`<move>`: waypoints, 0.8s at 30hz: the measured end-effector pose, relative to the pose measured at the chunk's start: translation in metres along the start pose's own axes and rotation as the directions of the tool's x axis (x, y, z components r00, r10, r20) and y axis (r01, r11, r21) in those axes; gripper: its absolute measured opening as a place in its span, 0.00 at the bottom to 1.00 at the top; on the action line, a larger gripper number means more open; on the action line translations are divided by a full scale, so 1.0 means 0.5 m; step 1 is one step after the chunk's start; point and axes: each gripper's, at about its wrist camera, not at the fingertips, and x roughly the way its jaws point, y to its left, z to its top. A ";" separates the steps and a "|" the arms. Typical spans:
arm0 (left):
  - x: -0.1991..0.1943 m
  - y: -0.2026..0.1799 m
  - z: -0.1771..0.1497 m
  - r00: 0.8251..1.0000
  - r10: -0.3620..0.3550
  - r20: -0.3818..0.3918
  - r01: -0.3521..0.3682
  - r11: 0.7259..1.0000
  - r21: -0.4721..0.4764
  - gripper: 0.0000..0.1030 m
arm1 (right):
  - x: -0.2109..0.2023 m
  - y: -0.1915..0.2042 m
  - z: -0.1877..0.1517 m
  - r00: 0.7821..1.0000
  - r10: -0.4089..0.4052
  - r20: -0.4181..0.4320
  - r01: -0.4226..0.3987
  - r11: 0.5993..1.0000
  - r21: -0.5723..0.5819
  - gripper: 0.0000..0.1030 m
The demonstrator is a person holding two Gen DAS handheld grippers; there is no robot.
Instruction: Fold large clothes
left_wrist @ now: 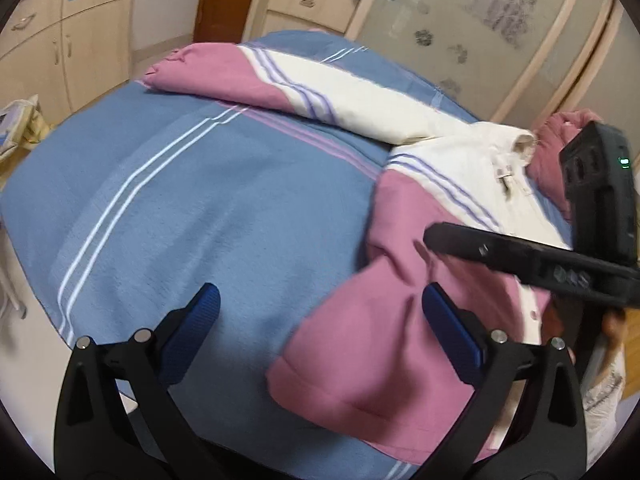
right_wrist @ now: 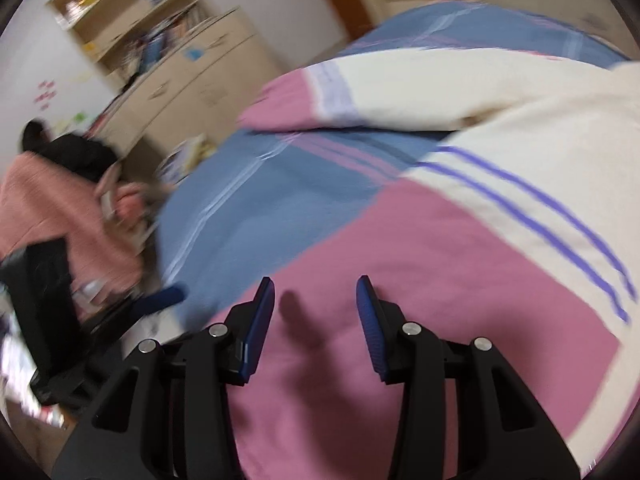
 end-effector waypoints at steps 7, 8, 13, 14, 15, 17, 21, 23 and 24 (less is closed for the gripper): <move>0.066 0.012 -0.009 0.995 0.036 -0.096 -0.037 0.999 -0.014 0.98 | 0.090 -0.034 0.018 0.982 -0.176 -0.064 0.177 0.984 0.010 0.43; 0.067 0.011 -0.007 0.995 0.035 -0.096 -0.037 0.999 -0.013 0.98 | 0.089 -0.049 0.019 0.983 -0.177 -0.055 0.180 0.983 0.042 0.43; 0.029 0.007 0.000 0.999 -0.012 -0.034 0.012 1.000 -0.003 0.98 | 0.038 -0.084 0.018 0.980 -0.199 0.020 0.194 0.968 0.157 0.44; 0.023 0.003 0.005 0.999 -0.033 -0.016 0.033 0.999 0.005 0.98 | 0.029 -0.082 0.015 0.980 -0.199 0.027 0.193 0.969 0.153 0.44; 0.026 0.000 0.007 0.999 -0.051 -0.016 0.051 0.999 0.009 0.98 | 0.015 -0.081 0.008 0.980 -0.197 0.035 0.190 0.971 0.146 0.46; 0.036 -0.008 0.011 0.993 -0.109 -0.043 0.110 0.994 0.008 0.98 | -0.007 -0.080 -0.005 0.980 -0.192 0.048 0.183 0.972 0.148 0.54; 0.056 -0.012 0.000 0.971 -0.212 -0.111 0.208 0.977 -0.045 0.39 | -0.021 -0.085 -0.019 0.984 -0.167 0.055 0.157 0.975 0.159 0.55; 0.063 -0.014 -0.006 0.974 -0.189 -0.126 0.186 0.982 -0.035 0.28 | -0.024 -0.084 -0.021 0.986 -0.156 0.063 0.144 0.977 0.155 0.55; 0.064 -0.015 -0.010 0.973 -0.192 -0.130 0.190 0.981 -0.028 0.24 | -0.028 -0.081 -0.023 0.987 -0.150 0.065 0.138 0.979 0.152 0.55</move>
